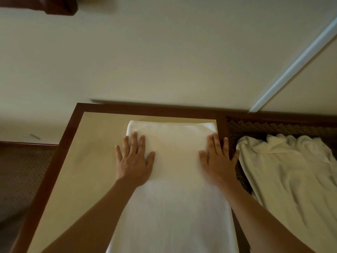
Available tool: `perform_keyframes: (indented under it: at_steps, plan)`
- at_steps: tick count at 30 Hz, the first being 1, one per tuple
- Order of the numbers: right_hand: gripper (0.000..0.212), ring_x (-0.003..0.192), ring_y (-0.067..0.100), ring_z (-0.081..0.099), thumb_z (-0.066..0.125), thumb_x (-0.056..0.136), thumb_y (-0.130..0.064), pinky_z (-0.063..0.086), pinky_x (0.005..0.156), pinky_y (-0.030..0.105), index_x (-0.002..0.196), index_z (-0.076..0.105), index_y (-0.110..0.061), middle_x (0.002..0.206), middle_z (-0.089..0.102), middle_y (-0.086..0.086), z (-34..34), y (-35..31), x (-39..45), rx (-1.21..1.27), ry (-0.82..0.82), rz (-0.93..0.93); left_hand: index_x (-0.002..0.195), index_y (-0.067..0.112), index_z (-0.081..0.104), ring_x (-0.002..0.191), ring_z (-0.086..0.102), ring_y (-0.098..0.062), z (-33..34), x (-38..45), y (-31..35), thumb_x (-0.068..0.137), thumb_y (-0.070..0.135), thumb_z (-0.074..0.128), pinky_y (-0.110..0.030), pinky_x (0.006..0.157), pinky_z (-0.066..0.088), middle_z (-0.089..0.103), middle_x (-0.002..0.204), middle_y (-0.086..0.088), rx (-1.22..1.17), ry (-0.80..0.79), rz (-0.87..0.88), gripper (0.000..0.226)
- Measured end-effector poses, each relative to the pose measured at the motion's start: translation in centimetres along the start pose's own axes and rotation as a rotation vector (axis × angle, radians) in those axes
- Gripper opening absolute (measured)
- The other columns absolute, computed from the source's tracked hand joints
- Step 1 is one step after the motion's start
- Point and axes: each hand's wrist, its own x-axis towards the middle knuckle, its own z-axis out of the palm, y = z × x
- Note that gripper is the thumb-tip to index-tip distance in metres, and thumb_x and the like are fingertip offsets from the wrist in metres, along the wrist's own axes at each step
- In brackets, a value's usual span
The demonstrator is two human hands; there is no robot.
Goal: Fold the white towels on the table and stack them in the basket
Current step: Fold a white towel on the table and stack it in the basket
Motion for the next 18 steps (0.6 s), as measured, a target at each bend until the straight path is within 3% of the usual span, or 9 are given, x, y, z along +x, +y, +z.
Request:
perform_keyframes:
  at_steps: [7, 11, 14, 16, 18]
  plan:
    - [0.069, 0.155, 0.023, -0.024, 0.011, 0.103, -0.058, -0.011, 0.12, 0.067, 0.161, -0.014, -0.031, 0.165, -0.029, -0.016, -1.9, -2.6, 6.6, -0.026, 0.004, -0.036, 0.164, 0.029, -0.006, 0.157, -0.013, -0.033, -1.7, 8.2, -1.7, 0.1, 0.066, 0.007, -0.058, 0.125, -0.006, -0.017, 0.171, 0.002, 0.027, 0.012, -0.017, 0.075]
    - [0.07, 0.156, 0.025, -0.017, 0.012, 0.102, -0.06, -0.008, 0.12, 0.067, 0.163, -0.009, -0.031, 0.168, -0.022, -0.017, -2.7, -4.3, 11.0, 0.012, 0.015, -0.027, 0.164, 0.03, 0.0, 0.157, -0.006, -0.032, -2.8, 12.8, -2.5, 0.101, 0.064, 0.014, -0.057, 0.125, -0.003, -0.009, 0.172, 0.003, 0.015, 0.028, -0.007, 0.073]
    - [0.07, 0.157, 0.031, -0.003, 0.014, 0.101, -0.06, -0.003, 0.12, 0.069, 0.163, 0.007, -0.028, 0.171, 0.002, -0.007, -3.5, -5.5, 13.7, 0.023, 0.014, 0.002, 0.158, 0.03, 0.025, 0.153, 0.018, -0.033, -3.7, 16.6, -3.2, 0.098, 0.067, 0.019, -0.059, 0.124, 0.008, 0.024, 0.166, -0.002, 0.03, 0.077, 0.016, 0.071]
    - [0.067, 0.152, 0.036, 0.014, 0.018, 0.099, -0.06, 0.005, 0.119, 0.071, 0.155, 0.029, -0.025, 0.164, 0.024, 0.001, -3.9, -6.2, 15.3, 0.016, 0.03, 0.031, 0.143, 0.03, 0.047, 0.138, 0.04, -0.032, -4.3, 18.7, -3.2, 0.094, 0.07, 0.018, -0.057, 0.119, 0.022, 0.05, 0.147, -0.004, 0.088, 0.099, 0.03, 0.07]
    - [0.064, 0.142, 0.04, 0.03, 0.022, 0.097, -0.06, 0.013, 0.115, 0.071, 0.141, 0.046, -0.022, 0.153, 0.041, 0.005, -4.6, -6.5, 16.5, 0.003, 0.061, 0.059, 0.128, 0.029, 0.06, 0.126, 0.052, -0.03, -5.1, 20.2, -3.0, 0.095, 0.068, 0.02, -0.051, 0.11, 0.031, 0.061, 0.131, -0.005, 0.104, 0.076, 0.025, 0.065]
